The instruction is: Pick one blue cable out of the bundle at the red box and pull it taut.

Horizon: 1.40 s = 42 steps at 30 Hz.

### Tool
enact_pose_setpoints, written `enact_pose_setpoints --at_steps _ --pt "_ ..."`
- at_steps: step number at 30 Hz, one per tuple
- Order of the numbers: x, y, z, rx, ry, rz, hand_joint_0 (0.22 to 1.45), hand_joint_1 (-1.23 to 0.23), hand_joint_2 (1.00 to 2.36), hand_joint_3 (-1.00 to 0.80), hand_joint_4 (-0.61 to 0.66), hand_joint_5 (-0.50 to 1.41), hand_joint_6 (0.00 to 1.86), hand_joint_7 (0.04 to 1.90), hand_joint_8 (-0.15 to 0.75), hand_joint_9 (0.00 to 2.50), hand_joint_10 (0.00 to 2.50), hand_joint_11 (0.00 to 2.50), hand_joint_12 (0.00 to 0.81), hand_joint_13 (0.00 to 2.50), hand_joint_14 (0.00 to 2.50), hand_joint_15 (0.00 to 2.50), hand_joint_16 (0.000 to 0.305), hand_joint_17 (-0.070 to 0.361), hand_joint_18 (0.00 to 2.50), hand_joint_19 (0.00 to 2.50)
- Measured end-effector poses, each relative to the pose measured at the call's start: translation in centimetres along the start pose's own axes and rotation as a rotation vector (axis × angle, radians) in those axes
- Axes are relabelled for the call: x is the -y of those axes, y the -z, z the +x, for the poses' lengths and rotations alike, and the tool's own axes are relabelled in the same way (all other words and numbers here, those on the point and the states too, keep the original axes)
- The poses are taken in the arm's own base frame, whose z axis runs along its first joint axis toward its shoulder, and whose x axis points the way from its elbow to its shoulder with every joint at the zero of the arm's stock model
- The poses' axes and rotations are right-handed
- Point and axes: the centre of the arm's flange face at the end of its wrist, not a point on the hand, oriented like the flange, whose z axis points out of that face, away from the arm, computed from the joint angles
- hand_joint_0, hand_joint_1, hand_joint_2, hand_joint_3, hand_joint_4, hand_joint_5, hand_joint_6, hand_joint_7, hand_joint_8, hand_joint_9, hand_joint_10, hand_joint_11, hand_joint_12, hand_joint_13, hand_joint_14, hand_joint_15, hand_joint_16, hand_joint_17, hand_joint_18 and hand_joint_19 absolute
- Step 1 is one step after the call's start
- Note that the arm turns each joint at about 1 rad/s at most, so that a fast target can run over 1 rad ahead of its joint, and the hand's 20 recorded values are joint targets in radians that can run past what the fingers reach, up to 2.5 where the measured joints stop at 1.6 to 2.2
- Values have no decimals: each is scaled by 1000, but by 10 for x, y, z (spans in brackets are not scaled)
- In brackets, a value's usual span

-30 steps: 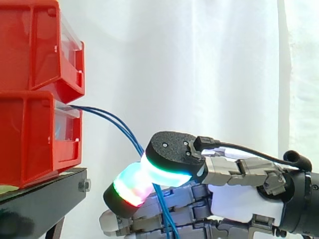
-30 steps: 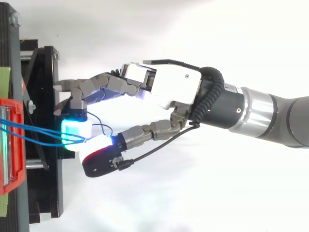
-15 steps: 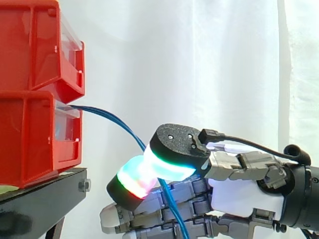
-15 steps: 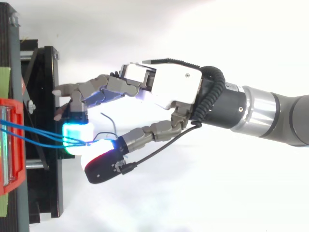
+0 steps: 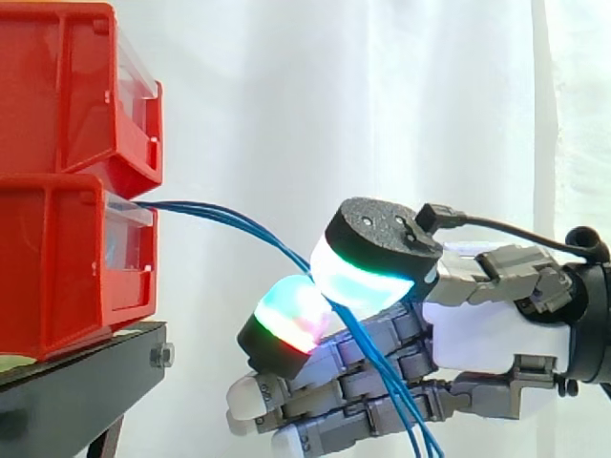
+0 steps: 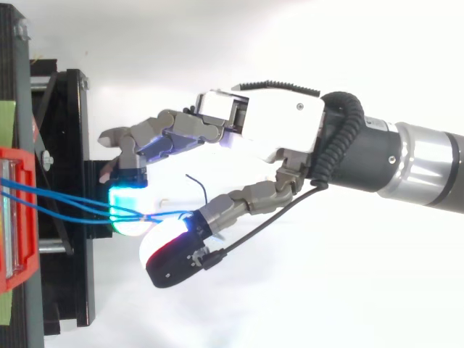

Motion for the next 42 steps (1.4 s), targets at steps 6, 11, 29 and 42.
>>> enact_pose_setpoints --at_steps 6,11,29,42 --pt "-3 2 0 -4 3 16 537 -628 1000 -500 199 -168 847 1058 367 605 9 354 394 282 4 118 61 137 310 252" --pt "-7 1 0 -6 -2 24 585 -621 1012 -328 184 -160 862 1097 362 624 10 365 380 298 5 126 59 132 315 255" --pt "-20 1 0 -20 0 123 653 -885 1015 -241 136 -177 892 1170 350 587 10 377 386 309 4 111 59 132 365 204" --pt "-28 -2 0 -17 -23 128 646 -935 1000 -500 193 -189 885 1120 337 541 11 381 386 286 4 99 59 133 356 187"
